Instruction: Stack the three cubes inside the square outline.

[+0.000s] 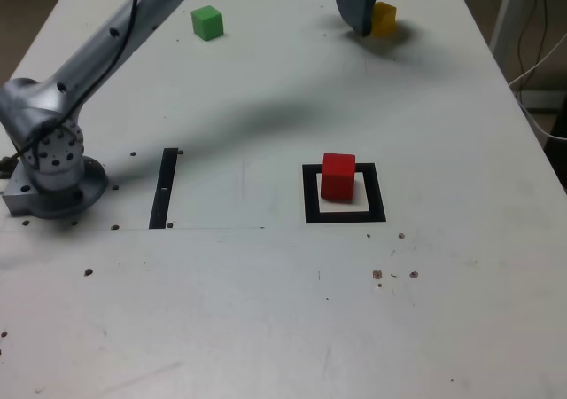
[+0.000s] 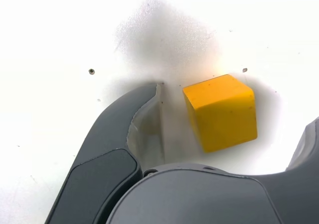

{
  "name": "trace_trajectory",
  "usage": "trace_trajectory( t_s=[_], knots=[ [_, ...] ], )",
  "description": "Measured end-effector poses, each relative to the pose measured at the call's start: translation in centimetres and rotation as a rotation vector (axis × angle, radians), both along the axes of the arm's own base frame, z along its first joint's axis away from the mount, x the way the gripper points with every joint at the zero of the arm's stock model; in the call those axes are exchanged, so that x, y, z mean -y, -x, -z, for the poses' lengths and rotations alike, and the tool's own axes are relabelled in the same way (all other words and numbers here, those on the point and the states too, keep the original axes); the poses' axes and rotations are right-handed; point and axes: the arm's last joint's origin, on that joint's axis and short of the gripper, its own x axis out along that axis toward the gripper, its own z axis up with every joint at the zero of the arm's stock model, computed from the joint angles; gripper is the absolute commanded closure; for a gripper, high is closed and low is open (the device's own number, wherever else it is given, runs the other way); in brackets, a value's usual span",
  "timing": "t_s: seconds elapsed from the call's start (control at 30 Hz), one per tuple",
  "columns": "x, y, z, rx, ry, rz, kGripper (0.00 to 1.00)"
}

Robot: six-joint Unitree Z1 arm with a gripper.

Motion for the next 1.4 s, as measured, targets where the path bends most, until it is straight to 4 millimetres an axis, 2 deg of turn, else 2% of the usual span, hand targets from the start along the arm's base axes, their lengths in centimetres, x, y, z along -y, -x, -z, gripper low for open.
trace_trajectory(
  t_s=[0.37, 0.57, 0.73, 0.9, 1.0, 1.4],
  knots=[
    [-0.3, -0.5, 1.0, 0.027, 0.011, -0.024, 0.1],
    [-0.5, -0.6, 1.4, 0.039, 0.01, -0.044, 0.18],
    [-0.7, -0.8, 1.4, 0.059, 0.0, -0.061, 0.33],
    [-0.9, -0.8, 1.4, 0.071, -0.006, -0.082, 0.59],
    [-1.2, -0.8, 1.3, 0.083, -0.018, -0.089, 0.7],
    [-1.4, -1.1, 1.3, 0.117, -0.018, -0.085, 0.72]
  ],
)
